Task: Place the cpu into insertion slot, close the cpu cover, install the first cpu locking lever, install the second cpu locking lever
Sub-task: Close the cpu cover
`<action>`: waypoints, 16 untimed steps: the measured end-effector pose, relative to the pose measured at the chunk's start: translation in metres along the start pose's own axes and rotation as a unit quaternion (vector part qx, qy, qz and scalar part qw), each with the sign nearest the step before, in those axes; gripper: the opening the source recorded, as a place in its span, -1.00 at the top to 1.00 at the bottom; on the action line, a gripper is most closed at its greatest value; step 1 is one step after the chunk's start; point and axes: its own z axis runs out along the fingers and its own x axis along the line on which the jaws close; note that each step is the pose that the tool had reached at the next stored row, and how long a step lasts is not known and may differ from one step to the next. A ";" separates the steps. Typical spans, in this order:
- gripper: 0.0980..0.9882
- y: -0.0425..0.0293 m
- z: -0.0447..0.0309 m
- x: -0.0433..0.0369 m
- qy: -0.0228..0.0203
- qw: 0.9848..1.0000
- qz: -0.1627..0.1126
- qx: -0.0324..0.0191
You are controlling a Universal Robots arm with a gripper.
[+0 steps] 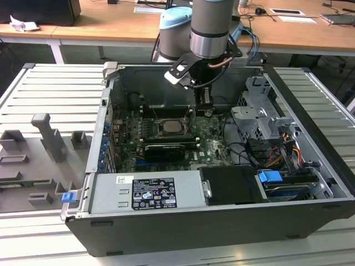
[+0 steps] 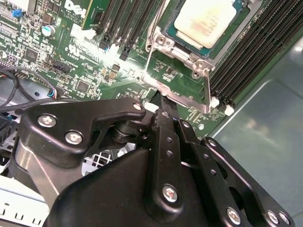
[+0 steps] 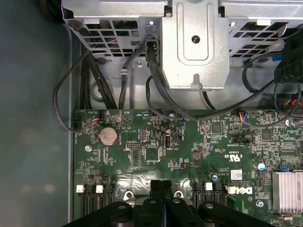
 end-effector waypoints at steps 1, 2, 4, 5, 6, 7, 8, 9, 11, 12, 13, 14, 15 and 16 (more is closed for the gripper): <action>0.98 -0.0004 0.0000 0.0000 0.000 1.000 0.000 0.000; 0.98 -0.0010 0.0000 0.0000 0.000 1.000 0.000 0.000; 0.98 -0.0019 -0.0001 0.0000 0.000 1.000 0.000 0.000; 0.98 -0.0024 -0.0001 0.0000 0.000 1.000 0.000 0.000; 0.98 -0.0029 -0.0002 0.0000 0.000 1.000 0.000 0.000; 0.98 -0.0038 -0.0002 0.0000 0.000 1.000 0.000 0.000; 0.98 -0.0043 -0.0002 0.0000 0.000 1.000 0.000 0.000; 0.98 -0.0048 -0.0002 0.0000 0.000 1.000 0.000 0.000; 0.98 -0.0063 -0.0003 0.0000 0.000 1.000 0.000 0.000; 0.98 -0.0067 -0.0003 0.0000 0.000 1.000 0.000 0.000; 0.98 -0.0072 -0.0004 0.0000 0.000 1.000 0.000 0.000; 0.98 -0.0078 -0.0004 -0.0001 0.000 1.000 0.000 0.000; 0.98 -0.0082 -0.0004 -0.0001 0.000 1.000 0.000 0.000; 0.98 -0.0091 -0.0005 -0.0001 0.000 1.000 0.000 0.000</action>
